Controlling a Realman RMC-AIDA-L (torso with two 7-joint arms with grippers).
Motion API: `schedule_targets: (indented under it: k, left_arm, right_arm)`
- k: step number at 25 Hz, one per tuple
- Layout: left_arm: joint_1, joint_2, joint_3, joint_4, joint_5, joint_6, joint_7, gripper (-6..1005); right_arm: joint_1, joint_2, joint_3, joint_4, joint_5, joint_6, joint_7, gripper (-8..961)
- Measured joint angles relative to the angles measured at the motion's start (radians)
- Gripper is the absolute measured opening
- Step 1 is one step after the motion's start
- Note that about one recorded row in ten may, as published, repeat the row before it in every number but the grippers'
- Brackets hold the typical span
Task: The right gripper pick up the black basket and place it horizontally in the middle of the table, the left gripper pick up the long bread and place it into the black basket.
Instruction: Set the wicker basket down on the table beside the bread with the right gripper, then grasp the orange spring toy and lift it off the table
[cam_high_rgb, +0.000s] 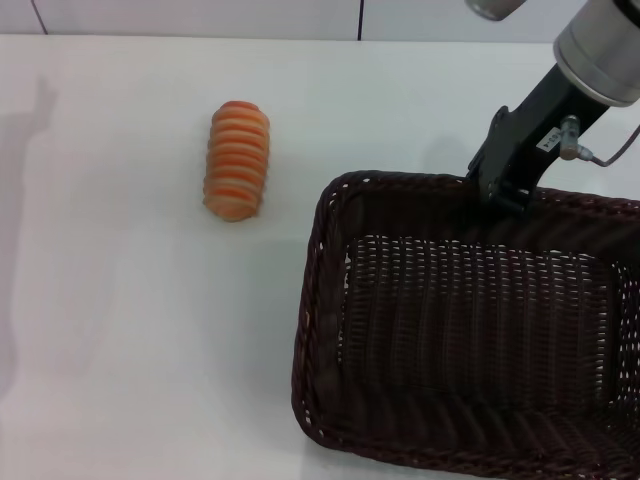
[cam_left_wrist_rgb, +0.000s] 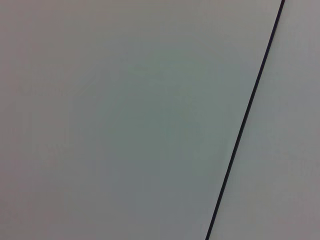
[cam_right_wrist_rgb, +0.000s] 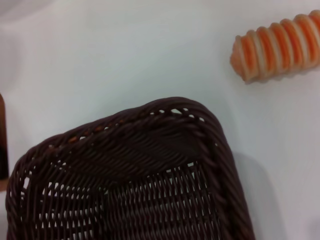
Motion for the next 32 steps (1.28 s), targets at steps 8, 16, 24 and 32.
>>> schedule_targets:
  k: [8, 16, 24, 32]
  left_arm:
    - [0.0, 0.0, 0.001, 0.001, 0.0, 0.006, 0.0, 829]
    - [0.0, 0.0, 0.003, 0.002, 0.0, 0.016, -0.004, 830]
    - [0.006, 0.0, 0.003, 0.004, 0.0, 0.024, -0.01, 830]
    - [0.029, 0.002, 0.017, -0.024, 0.0, 0.024, -0.029, 829]
  right_arm:
    - [0.031, 0.012, -0.048, -0.025, -0.052, -0.029, -0.037, 277]
    - [0.065, 0.033, -0.083, -0.039, -0.152, -0.074, -0.048, 371]
    - [0.069, 0.042, -0.078, 0.051, -0.345, -0.2, 0.0, 371]
    - [-0.127, 0.06, -0.067, 0.224, -0.412, -0.481, 0.129, 371]
